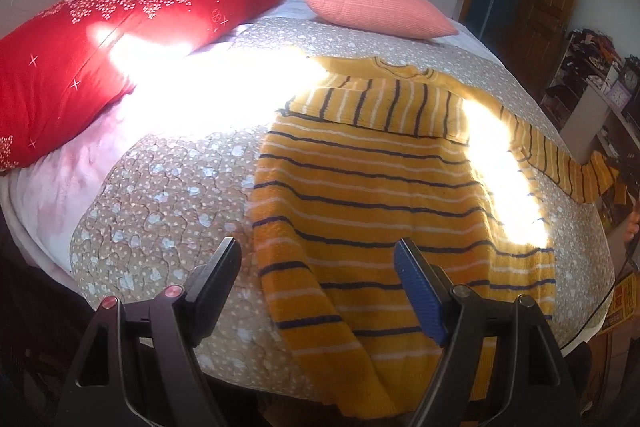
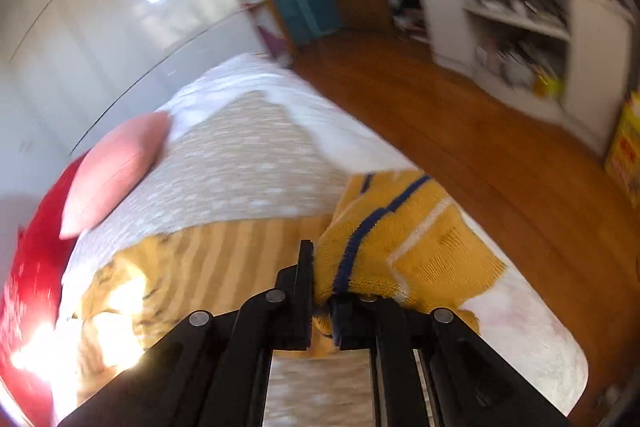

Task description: Fold small clothes

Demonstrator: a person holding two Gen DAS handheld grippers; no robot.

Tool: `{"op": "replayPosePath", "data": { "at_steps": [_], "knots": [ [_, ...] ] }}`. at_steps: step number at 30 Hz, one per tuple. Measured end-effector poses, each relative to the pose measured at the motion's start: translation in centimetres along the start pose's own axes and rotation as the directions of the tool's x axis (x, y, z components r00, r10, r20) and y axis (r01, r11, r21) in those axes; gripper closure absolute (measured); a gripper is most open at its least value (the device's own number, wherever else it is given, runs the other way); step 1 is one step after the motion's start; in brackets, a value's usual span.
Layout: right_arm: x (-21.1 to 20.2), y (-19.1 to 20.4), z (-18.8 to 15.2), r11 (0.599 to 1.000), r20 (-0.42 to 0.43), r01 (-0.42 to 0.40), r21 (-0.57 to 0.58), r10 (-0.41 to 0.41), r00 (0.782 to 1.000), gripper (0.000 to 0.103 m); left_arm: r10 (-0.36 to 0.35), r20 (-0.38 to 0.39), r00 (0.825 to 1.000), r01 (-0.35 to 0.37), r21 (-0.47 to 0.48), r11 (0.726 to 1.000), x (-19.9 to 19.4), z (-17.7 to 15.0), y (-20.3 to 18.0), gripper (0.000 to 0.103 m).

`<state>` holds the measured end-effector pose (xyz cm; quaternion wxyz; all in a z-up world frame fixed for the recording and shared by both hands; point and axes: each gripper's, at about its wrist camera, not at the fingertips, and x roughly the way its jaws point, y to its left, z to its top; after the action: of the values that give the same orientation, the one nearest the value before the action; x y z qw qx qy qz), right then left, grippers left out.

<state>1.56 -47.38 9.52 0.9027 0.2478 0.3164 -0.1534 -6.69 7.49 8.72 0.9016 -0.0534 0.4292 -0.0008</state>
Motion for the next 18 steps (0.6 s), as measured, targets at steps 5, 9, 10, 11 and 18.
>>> {"op": "replayPosePath", "data": {
  "at_steps": [5,9,10,11,18],
  "knots": [
    [-0.2,14.7,-0.8,0.962,-0.050,-0.167,-0.217,0.160,0.986,0.096,0.003,0.013,1.000,-0.002,-0.069,0.998,0.1,-0.4,4.0,0.025],
    [2.2,26.3,-4.6,0.894,-0.138,-0.255,-0.369,0.219,0.966,0.096,0.012,0.013,1.000,-0.010,-0.145,0.989,0.0,-1.1,7.9,0.025],
    [3.1,29.2,-6.1,0.870,-0.165,-0.269,-0.413,0.219,0.962,0.096,0.018,0.015,1.000,-0.016,-0.161,0.987,0.0,-1.2,8.8,0.025],
    [3.9,31.4,-7.5,0.849,-0.192,-0.284,-0.447,0.219,0.957,0.096,0.025,0.017,1.000,-0.022,-0.175,0.984,0.0,-1.4,9.7,0.025],
    [10.2,41.2,-17.9,0.701,-0.315,-0.302,-0.646,0.116,0.942,0.096,0.028,-0.002,1.000,-0.028,-0.245,0.969,0.8,-2.6,14.0,0.025]
  ]
}}
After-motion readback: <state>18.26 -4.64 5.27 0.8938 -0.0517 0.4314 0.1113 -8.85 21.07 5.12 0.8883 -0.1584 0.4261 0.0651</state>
